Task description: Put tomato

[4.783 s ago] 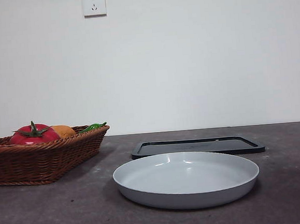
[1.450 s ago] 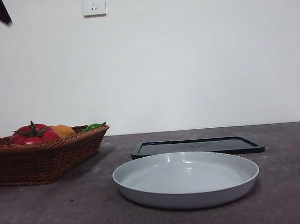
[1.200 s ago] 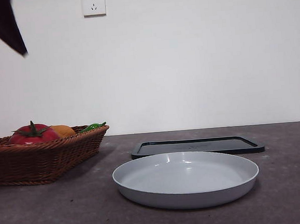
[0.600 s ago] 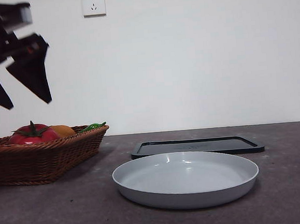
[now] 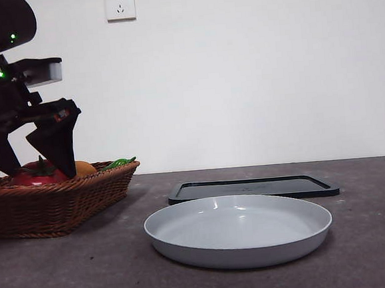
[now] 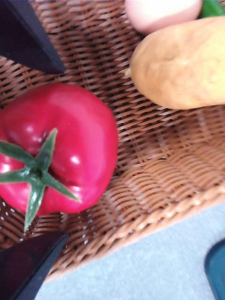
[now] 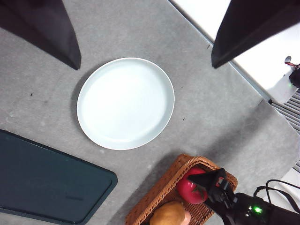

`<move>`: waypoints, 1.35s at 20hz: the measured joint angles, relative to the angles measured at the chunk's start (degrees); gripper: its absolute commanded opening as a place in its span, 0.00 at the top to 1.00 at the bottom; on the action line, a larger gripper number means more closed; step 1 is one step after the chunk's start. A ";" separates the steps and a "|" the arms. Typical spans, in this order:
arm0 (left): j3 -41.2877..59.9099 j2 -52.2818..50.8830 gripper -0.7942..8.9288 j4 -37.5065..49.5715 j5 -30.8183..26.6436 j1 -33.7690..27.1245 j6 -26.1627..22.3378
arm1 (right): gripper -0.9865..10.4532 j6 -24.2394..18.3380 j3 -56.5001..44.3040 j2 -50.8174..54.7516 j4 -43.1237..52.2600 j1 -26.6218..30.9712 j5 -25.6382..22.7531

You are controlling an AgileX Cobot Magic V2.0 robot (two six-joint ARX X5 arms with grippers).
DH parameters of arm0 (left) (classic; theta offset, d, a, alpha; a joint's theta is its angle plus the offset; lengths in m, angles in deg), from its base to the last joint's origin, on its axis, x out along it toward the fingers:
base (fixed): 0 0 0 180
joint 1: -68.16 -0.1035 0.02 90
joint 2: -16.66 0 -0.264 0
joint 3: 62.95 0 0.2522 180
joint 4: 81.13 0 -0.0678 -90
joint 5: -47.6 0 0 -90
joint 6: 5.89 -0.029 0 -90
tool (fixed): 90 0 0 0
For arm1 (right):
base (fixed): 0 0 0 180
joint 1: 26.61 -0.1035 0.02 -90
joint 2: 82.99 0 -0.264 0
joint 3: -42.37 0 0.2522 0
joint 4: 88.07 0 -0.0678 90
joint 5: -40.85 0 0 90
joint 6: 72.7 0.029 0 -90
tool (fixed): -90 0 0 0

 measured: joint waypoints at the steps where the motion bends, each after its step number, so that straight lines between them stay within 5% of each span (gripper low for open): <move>1: -0.02 0.35 0.34 0.22 0.00 0.04 0.00 | 0.53 0.02 0.00 0.00 0.00 0.00 0.00; 6: -0.02 2.58 0.36 0.28 -0.02 0.11 0.00 | 0.53 0.02 0.00 0.00 0.00 0.00 0.00; 11: -0.02 2.71 0.58 0.35 -0.42 0.11 0.02 | 0.53 0.00 0.00 0.00 0.00 0.00 0.02; 21: -1.64 -6.99 0.58 -0.90 -0.31 1.25 0.79 | 0.53 0.00 0.00 0.00 0.00 0.00 0.00; 27: -3.67 -15.32 0.58 -2.32 8.85 8.85 3.91 | 0.53 0.00 0.00 0.00 0.00 0.00 0.00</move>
